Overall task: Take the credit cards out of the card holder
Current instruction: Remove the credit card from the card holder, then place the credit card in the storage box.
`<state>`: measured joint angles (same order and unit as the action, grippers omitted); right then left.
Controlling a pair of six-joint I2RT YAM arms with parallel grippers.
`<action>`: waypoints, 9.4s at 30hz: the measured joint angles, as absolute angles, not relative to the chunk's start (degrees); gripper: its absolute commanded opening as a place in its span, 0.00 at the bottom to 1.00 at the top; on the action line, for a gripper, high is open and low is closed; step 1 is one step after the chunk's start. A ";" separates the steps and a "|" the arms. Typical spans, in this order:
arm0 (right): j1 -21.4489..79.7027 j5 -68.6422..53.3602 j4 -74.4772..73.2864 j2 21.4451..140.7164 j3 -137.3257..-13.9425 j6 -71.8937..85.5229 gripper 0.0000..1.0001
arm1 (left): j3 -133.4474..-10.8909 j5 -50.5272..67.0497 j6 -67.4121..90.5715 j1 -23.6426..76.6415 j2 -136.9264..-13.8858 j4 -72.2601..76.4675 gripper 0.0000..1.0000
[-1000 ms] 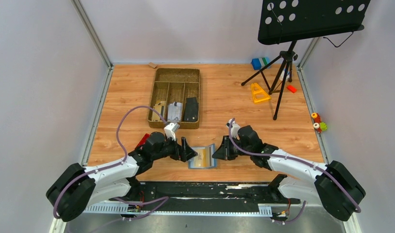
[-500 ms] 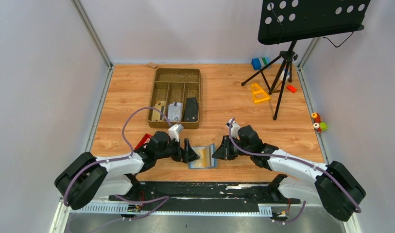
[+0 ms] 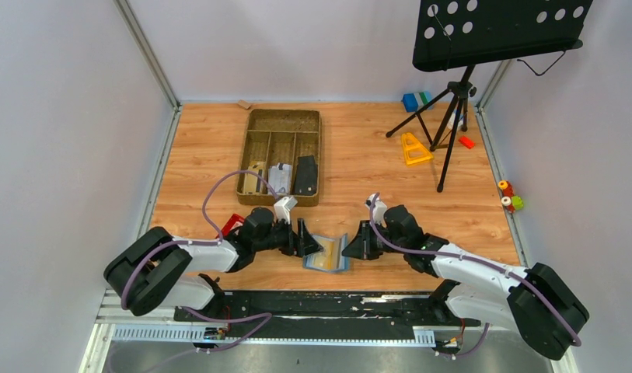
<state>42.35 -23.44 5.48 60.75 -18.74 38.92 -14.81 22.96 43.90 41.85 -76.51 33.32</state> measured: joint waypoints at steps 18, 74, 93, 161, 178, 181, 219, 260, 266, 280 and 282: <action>42.35 -22.33 9.34 62.17 -15.75 39.35 0.00 | -11.70 28.51 45.89 41.85 -75.79 42.39 0.44; 42.57 -24.36 7.64 61.78 -18.44 36.86 0.25 | -11.70 24.51 45.76 41.76 -70.67 35.77 0.00; 42.57 -25.98 17.96 77.30 -18.59 40.93 0.18 | -11.84 24.64 46.81 41.76 -74.81 36.69 0.17; 42.57 -23.90 17.74 60.95 -16.67 41.10 0.20 | -11.62 28.18 58.43 41.87 -76.42 49.95 0.00; 42.57 -24.43 22.57 57.89 -15.62 46.11 0.22 | -9.87 25.58 63.48 41.87 -67.46 50.26 0.00; 42.57 -24.60 24.53 57.93 -14.92 47.94 0.24 | -9.10 25.43 64.79 41.87 -67.09 51.62 0.00; 41.19 -28.95 37.41 62.08 -16.12 58.89 0.15 | -7.77 28.86 71.59 41.87 -69.91 66.19 0.00; 38.39 -27.75 19.55 55.77 -16.91 52.49 0.00 | -6.66 14.61 61.63 41.95 -45.60 31.44 0.00; 37.71 -22.92 12.53 54.96 -21.12 47.99 0.00 | -17.10 6.07 53.76 41.91 -40.38 6.20 0.00; 37.67 -18.61 10.48 82.74 -52.69 39.46 0.00 | -21.21 -5.45 47.79 41.87 -40.16 -23.51 0.00; 37.74 -20.16 11.60 88.20 -56.53 39.81 0.00 | -21.45 -7.14 47.62 41.87 -39.46 -26.11 0.00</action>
<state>37.74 -20.16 11.60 88.20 -56.53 39.81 -21.45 -7.14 47.62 41.87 -39.46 -26.11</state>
